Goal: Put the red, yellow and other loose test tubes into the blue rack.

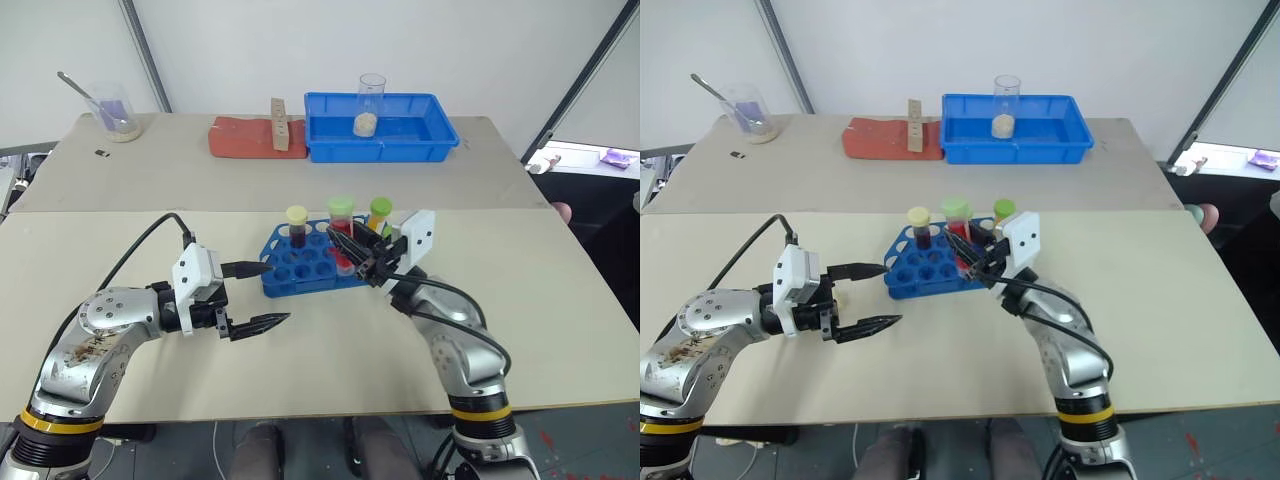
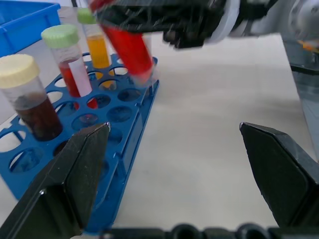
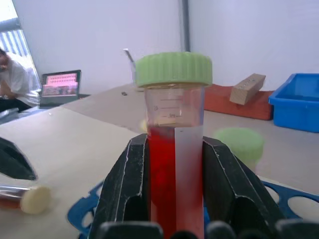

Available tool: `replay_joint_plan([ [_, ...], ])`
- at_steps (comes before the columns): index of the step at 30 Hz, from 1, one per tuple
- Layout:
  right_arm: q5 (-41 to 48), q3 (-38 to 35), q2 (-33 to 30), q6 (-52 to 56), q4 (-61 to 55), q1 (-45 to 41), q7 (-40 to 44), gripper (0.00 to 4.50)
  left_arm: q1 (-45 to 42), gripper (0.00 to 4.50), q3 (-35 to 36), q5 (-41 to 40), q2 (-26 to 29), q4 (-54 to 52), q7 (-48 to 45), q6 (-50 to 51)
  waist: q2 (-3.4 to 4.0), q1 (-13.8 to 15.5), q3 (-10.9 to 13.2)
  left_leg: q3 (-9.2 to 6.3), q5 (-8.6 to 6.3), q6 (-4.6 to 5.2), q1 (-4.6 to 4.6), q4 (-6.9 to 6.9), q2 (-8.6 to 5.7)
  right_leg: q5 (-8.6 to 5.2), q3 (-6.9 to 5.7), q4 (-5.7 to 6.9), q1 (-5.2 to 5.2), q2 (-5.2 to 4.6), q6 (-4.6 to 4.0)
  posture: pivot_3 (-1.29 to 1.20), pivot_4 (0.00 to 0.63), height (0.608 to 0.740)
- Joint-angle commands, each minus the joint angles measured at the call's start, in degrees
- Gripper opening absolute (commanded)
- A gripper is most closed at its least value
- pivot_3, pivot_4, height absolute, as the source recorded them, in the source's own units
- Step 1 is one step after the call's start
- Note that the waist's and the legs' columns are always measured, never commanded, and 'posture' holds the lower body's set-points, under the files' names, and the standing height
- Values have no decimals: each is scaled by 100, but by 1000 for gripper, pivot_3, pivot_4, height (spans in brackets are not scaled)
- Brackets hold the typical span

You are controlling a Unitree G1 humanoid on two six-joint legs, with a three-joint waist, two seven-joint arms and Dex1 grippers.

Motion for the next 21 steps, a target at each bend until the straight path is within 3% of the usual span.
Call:
replay_joint_plan([
  [1, -256, 39, 140, -701, 215, -70, -183, 1022, -96, 4500, 11, -95, -22, -233, 66, 52, 0, -2, 0, 0, 0, 0, 1, 0, 0, 0, 0, 1, 0, 0, -1, 0, 150, 740],
  [21, -997, 133, 538, -2350, 1576, -62, -824, 1015, -91, 4500, 101, -150, -109, -193, 213, 109, 0, -5, 0, -2, 0, 0, 5, -2, 0, 2, 1, 2, 2, 0, -6, 0, 150, 740],
])
